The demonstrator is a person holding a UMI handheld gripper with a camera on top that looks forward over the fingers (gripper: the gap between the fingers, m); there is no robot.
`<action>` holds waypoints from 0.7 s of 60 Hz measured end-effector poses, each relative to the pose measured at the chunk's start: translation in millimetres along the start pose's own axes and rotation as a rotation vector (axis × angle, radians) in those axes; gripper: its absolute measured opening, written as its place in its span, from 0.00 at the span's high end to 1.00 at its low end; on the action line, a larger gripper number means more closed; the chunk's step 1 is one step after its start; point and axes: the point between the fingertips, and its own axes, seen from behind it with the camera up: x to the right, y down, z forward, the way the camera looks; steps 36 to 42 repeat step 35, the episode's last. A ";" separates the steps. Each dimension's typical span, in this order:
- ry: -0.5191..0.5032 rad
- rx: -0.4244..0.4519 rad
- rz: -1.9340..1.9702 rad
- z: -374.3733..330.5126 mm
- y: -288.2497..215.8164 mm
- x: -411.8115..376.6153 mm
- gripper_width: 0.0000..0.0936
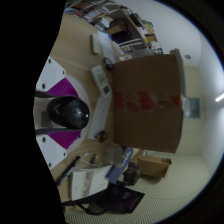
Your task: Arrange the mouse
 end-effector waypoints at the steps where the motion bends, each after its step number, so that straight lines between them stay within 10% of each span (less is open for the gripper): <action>1: -0.002 -0.012 -0.002 3.9 7.1 1.7 0.56; 17: -0.054 -0.099 0.048 18.3 45.7 0.9 0.34; 22: -0.044 -0.142 0.058 4.2 49.9 -1.7 0.02; 42: -0.042 -0.130 0.164 -89.4 35.0 -22.3 0.11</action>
